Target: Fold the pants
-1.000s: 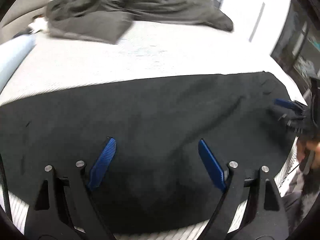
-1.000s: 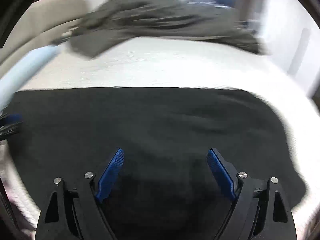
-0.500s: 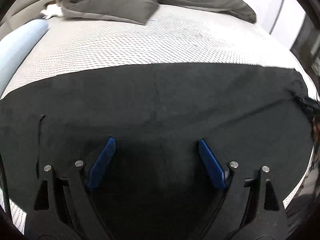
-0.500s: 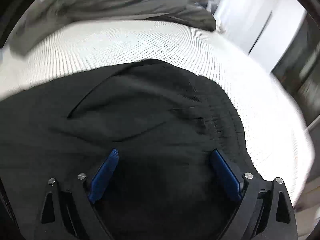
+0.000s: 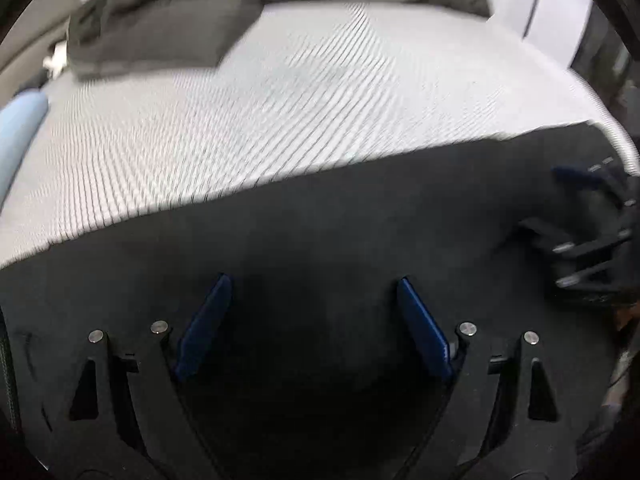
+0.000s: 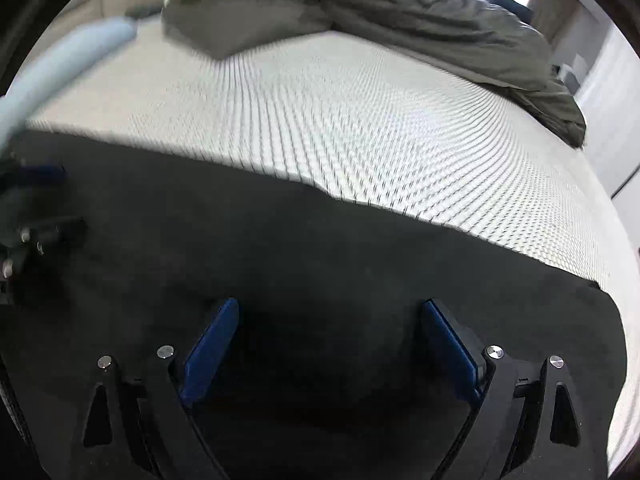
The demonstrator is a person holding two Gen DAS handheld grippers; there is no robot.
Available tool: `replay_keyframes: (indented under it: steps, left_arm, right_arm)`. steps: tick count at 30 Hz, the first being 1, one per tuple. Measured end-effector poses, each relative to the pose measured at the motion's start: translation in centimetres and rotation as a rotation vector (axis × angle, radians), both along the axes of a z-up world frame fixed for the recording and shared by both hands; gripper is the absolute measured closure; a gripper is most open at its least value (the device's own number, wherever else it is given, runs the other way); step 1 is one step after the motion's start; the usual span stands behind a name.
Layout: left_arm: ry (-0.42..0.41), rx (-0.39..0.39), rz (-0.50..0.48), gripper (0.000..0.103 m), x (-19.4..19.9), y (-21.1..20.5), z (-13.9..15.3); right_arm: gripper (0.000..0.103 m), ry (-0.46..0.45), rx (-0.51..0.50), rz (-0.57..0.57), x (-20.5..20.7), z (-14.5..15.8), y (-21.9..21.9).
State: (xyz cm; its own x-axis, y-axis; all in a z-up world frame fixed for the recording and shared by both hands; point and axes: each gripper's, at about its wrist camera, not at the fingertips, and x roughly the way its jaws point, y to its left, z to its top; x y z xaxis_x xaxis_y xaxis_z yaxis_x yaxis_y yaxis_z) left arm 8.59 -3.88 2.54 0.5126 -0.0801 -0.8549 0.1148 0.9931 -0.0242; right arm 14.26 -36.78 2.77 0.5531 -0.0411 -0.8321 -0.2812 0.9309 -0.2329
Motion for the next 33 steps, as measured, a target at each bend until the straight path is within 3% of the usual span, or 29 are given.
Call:
replay_keyframes:
  steps: [3, 5, 6, 7, 8, 9, 11, 13, 15, 19, 21, 23, 25, 28, 29, 31, 33]
  left_arm:
    - [-0.026, -0.074, -0.010, 0.018, -0.2, 2.3, 0.4]
    - [-0.034, -0.018, 0.031, 0.017, 0.1, 3.6, 0.2]
    - [-0.033, -0.031, 0.050, 0.017, 0.2, 4.4, -0.1]
    - [-0.028, -0.075, 0.057, 0.017, 0.3, 5.1, -0.2]
    - [-0.028, -0.084, 0.062, 0.017, 0.2, 5.5, -0.3]
    - [-0.029, -0.072, 0.067, 0.017, 0.3, 5.6, -0.1]
    - [-0.034, -0.037, 0.083, 0.017, -0.1, 4.8, 0.7]
    - [-0.061, -0.068, 0.088, 0.017, -0.2, 4.4, 1.8]
    - [-0.082, -0.112, 0.069, 0.017, 0.2, 3.6, 2.6]
    - [-0.067, -0.105, 0.066, 0.017, 1.7, 1.6, 1.9]
    - [-0.042, -0.086, 0.076, 0.017, 2.6, 0.9, 0.9]
    - [-0.034, -0.087, 0.081, 0.017, 3.4, 0.9, 0.1]
    - [-0.038, -0.105, 0.079, 0.017, 3.1, 1.3, 0.3]
    - [-0.041, -0.125, 0.065, 0.017, 2.7, 2.0, 0.1]
    - [-0.040, -0.120, 0.060, 0.017, 2.7, 1.8, 0.0]
    - [-0.041, -0.085, 0.056, 0.017, 2.7, 1.3, 0.2]
    - [-0.049, -0.050, 0.057, 0.017, 2.0, 0.7, 0.8]
  right_arm:
    - [0.008, -0.027, 0.014, -0.081, -3.2, -0.2, -3.6]
    - [0.008, -0.081, -0.064, -0.283, -3.2, 0.3, -9.6]
    - [0.010, -0.100, -0.079, -0.391, -3.0, 0.2, -12.7]
    - [0.012, -0.097, -0.036, -0.479, -2.8, 0.3, -15.4]
    - [0.015, -0.084, 0.095, -0.501, -3.2, 0.4, -17.5]
    - [0.017, -0.100, 0.131, -0.498, -3.6, 1.0, -18.0]
    - [0.019, -0.120, 0.041, -0.475, -4.1, 2.3, -16.7]
    - [0.019, -0.146, -0.018, -0.432, -4.4, 3.7, -14.7]
    - [0.019, -0.173, 0.004, -0.402, -3.6, 5.4, -12.2]
    - [0.025, -0.126, 0.135, -0.220, -2.4, 4.4, -5.8]
    - [0.038, -0.058, 0.102, -0.156, -1.6, 2.6, -2.6]
    - [0.038, -0.008, 0.072, -0.132, -0.7, 0.6, -3.0]
    - [0.038, -0.016, 0.104, -0.183, 0.7, 0.1, -5.1]
    - [0.036, -0.084, -0.037, -0.420, -0.4, 0.6, -11.1]
    - [0.036, -0.092, -0.040, -0.487, -1.0, 0.4, -13.3]
    - [0.038, -0.087, 0.115, -0.526, -1.8, 0.5, -15.9]
    - [0.039, -0.117, 0.082, -0.521, -2.9, 1.9, -14.9]
